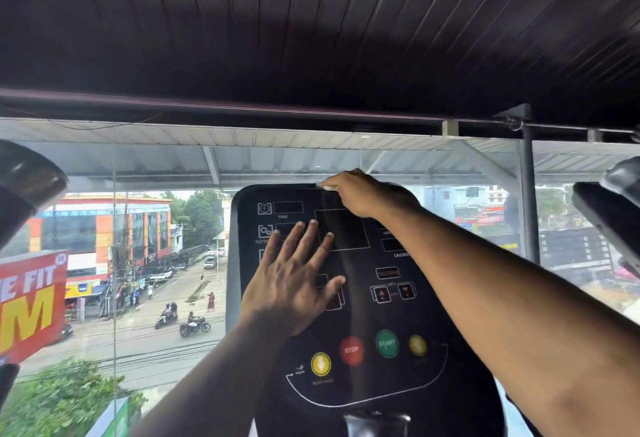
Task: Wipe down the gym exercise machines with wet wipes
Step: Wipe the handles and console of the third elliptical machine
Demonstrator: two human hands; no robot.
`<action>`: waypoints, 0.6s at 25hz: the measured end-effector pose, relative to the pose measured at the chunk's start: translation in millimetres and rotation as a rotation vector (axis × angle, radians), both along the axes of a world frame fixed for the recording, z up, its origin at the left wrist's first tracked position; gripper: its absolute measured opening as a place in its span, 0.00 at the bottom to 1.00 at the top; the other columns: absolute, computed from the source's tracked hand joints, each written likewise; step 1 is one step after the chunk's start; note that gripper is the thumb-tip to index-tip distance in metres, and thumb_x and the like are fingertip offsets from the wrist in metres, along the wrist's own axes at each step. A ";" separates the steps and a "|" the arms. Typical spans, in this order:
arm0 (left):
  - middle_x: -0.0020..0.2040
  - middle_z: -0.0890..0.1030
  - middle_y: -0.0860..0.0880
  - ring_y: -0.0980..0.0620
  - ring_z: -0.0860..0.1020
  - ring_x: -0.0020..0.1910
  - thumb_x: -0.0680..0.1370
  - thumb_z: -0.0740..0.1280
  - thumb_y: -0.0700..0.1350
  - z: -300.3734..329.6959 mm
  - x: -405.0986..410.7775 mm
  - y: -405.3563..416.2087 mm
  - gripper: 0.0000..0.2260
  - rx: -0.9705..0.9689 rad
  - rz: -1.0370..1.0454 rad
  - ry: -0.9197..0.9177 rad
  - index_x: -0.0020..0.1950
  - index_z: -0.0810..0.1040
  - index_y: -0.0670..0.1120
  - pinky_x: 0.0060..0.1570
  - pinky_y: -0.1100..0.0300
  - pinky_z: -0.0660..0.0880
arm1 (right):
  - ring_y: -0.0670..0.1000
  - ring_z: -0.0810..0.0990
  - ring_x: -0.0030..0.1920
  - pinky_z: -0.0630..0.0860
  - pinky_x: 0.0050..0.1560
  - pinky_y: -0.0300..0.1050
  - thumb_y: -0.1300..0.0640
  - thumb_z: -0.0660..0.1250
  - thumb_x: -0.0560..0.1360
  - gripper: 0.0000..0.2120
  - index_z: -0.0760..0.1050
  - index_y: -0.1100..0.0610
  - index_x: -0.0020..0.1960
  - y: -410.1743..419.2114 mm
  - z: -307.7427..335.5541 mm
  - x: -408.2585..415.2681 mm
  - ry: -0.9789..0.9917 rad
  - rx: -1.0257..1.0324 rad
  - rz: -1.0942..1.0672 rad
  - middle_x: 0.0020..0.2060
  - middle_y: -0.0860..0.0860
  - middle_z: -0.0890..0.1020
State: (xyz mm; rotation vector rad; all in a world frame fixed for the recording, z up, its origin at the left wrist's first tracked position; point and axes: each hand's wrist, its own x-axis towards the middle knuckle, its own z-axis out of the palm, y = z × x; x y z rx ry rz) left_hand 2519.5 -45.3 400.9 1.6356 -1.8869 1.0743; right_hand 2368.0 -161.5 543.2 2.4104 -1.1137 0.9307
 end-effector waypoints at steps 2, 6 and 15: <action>0.86 0.43 0.50 0.50 0.41 0.85 0.82 0.40 0.72 0.2 1.1 -0.8 0.35 -0.007 -0.004 -0.007 0.86 0.46 0.56 0.82 0.44 0.41 | 0.60 0.78 0.65 0.76 0.59 0.48 0.75 0.56 0.79 0.31 0.72 0.48 0.74 -1.2 -2.7 -10.0 0.002 0.017 -0.022 0.71 0.58 0.75; 0.85 0.41 0.50 0.50 0.40 0.84 0.81 0.39 0.72 -0.8 -0.7 1.5 0.35 0.001 -0.009 -0.005 0.86 0.43 0.57 0.82 0.45 0.39 | 0.63 0.81 0.58 0.78 0.56 0.52 0.71 0.58 0.79 0.26 0.76 0.51 0.71 -27.9 -5.0 -68.8 -0.139 0.035 -0.210 0.65 0.62 0.78; 0.85 0.39 0.50 0.50 0.38 0.84 0.81 0.39 0.71 1.6 -0.3 3.1 0.36 0.030 0.009 0.001 0.85 0.42 0.57 0.82 0.44 0.38 | 0.65 0.80 0.58 0.78 0.55 0.49 0.67 0.65 0.75 0.12 0.81 0.61 0.56 -43.6 -10.5 -113.9 -0.455 0.135 -0.373 0.57 0.64 0.80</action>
